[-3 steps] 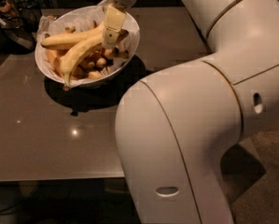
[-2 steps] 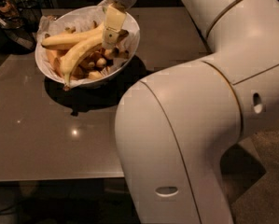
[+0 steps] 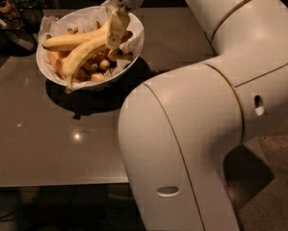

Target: Pick banana from white bowl

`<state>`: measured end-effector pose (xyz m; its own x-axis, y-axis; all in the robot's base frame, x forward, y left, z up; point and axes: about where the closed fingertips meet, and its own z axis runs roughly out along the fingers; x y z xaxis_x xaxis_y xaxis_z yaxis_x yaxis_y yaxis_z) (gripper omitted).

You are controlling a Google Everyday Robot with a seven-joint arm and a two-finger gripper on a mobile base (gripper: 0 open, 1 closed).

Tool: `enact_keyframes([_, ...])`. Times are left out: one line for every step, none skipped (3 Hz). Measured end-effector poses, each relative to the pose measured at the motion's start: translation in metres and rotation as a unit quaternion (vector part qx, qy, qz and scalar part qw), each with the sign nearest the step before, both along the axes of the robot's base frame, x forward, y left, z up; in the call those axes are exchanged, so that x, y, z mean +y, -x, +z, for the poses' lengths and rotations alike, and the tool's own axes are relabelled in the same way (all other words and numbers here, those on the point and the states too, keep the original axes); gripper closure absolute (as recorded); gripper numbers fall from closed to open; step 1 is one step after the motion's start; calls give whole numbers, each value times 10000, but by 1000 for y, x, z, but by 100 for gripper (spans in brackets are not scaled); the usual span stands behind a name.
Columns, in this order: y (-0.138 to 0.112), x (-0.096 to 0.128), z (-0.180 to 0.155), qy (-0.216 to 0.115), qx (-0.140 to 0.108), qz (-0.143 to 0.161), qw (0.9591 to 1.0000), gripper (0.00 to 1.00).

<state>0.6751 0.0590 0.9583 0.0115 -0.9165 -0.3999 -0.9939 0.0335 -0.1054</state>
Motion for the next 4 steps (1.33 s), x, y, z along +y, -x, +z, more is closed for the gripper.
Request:
enact_keyframes([-1,0,-1,3,31,-14,10000,39])
enact_keyframes([-2,0,0,2,41,-25,10000,40])
enact_keyframes([-3,0,-2,-3,54,-43,10000,42])
enact_keyframes([-3,-1,2,-3,55,-44,10000,61])
